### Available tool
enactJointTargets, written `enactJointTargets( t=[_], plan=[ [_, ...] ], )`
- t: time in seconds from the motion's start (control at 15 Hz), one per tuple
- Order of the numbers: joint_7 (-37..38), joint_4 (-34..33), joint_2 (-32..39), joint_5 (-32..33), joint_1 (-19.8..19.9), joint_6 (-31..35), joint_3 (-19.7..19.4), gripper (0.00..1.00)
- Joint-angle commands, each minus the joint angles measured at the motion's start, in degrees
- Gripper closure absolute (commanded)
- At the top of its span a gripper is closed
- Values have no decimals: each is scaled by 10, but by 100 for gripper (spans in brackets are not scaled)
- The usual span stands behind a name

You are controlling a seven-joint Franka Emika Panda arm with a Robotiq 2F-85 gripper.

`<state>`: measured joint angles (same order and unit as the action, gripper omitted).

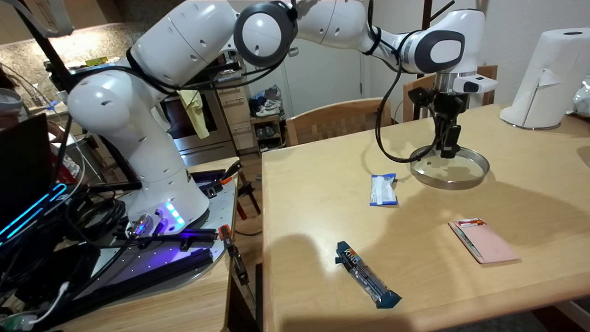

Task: Place the glass lid on top of the white packet

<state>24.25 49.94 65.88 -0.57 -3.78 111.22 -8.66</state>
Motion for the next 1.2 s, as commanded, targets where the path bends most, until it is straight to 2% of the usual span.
enactJointTargets(
  t=[0.0,0.8,1.13],
  plan=[
    [11,-15,5,3,-3,-2,-6,69],
    [18,64,-52,6,-23,115,-23,69],
    [37,140,-98,17,-28,162,-22,69]
  ],
)
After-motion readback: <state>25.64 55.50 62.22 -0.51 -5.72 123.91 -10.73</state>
